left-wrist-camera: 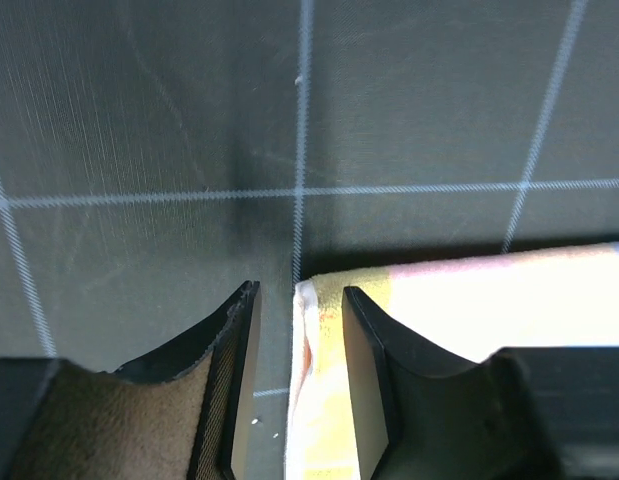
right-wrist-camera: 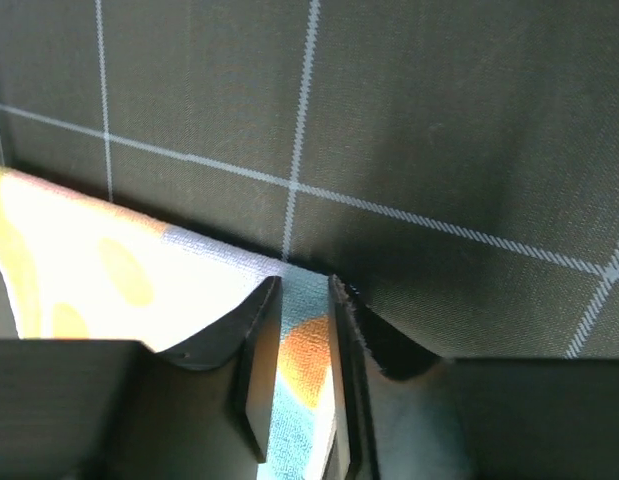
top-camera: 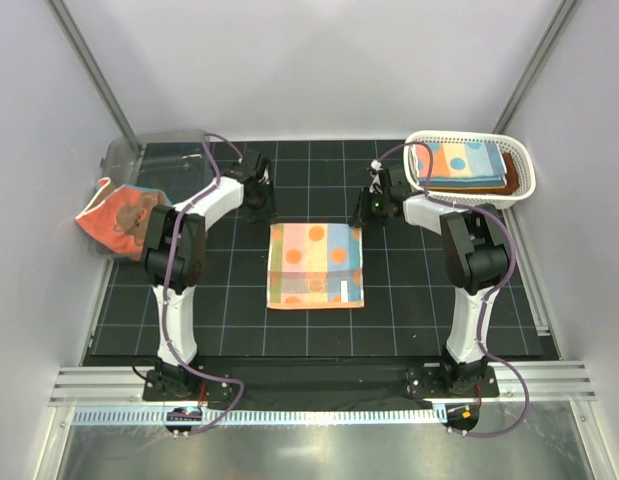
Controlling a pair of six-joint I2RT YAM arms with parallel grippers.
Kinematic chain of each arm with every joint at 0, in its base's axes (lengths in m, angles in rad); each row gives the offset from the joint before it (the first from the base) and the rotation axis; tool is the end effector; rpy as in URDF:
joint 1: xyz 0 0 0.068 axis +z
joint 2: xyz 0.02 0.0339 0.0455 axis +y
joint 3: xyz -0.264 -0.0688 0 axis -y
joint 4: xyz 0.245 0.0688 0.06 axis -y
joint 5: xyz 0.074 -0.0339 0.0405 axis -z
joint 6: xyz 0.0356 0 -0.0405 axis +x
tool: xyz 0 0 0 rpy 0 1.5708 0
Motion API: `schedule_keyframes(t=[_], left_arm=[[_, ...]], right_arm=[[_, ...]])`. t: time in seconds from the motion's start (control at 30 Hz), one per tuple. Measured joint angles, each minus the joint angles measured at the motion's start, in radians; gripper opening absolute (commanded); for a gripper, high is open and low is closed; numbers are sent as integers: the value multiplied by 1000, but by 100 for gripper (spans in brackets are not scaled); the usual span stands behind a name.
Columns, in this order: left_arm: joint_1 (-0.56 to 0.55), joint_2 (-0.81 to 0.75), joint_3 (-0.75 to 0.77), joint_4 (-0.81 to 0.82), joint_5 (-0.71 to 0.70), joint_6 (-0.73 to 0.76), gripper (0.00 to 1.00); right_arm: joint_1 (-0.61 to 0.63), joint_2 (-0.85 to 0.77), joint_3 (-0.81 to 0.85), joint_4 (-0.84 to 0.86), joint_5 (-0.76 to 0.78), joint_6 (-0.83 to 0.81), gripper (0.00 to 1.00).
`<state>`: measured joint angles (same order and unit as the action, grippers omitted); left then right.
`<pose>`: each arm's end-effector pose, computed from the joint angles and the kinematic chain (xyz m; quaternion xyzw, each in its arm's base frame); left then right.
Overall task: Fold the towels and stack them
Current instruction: Fold the towel
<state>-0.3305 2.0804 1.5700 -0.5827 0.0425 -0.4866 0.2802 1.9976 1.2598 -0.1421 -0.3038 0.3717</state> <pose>0.4178 -0.1449 0.1793 -0.0707 0.9688 -0.1129 0.2089 0.4004 0.1263 0.1502 -0.0086 0.9315 0.2421 0.2715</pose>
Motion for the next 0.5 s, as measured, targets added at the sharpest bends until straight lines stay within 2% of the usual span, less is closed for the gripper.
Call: schedule_keyframes(t=[0.13, 0.23, 0.37, 0.5], left_arm=[[4, 3, 62, -35, 41, 118, 45], [6, 3, 83, -50, 105, 224, 47], [9, 26, 114, -103, 219, 349, 46], [15, 82, 152, -138, 306, 443, 46]], right_arm=[[-2, -10, 10, -24, -15, -47, 53], [-13, -28, 11, -52, -66, -112, 62], [-45, -27, 55, -131, -161, -220, 63], [-76, 22, 187, -257, -270, -341, 63]])
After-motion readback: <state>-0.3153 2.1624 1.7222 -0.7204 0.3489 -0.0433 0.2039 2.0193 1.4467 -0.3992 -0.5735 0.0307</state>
